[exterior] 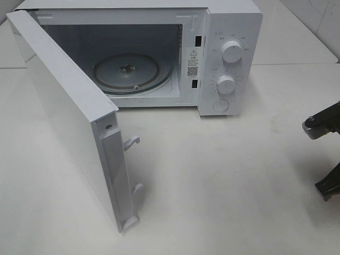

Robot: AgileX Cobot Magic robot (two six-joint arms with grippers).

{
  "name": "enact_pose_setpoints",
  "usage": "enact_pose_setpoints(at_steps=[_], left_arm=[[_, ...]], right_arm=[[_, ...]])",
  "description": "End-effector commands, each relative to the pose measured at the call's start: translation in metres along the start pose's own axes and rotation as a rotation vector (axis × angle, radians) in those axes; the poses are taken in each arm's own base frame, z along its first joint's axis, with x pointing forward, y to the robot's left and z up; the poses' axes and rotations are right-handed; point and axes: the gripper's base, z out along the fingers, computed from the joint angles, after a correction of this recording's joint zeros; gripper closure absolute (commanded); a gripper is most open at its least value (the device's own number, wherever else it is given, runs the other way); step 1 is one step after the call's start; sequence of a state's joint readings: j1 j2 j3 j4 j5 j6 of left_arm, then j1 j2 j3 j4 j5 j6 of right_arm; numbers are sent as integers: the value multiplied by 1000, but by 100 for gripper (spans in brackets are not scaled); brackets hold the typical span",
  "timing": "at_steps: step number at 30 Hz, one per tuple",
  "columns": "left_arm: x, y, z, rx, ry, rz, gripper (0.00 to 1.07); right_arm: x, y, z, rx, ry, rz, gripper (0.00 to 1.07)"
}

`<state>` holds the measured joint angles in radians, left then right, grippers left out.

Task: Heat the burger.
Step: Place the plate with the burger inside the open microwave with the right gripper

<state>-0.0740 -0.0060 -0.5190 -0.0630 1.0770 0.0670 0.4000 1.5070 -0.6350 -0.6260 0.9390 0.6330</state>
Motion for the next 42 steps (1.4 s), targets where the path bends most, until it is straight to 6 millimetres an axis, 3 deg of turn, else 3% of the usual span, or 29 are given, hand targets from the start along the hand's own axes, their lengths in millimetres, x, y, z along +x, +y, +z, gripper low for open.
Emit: enact_pose_setpoints(at_steps=[1,20,42], left_arm=[[0,0,0,5,-10,1,9],[0,0,0,5,-10,1,9],[0,0,0,5,-10,1,9]], right_arm=[[6,-8,-11,82,-13,-23,107],[28,4,-48,114,-119,-182,107],[57,53,-85,119,-345,-484,107]])
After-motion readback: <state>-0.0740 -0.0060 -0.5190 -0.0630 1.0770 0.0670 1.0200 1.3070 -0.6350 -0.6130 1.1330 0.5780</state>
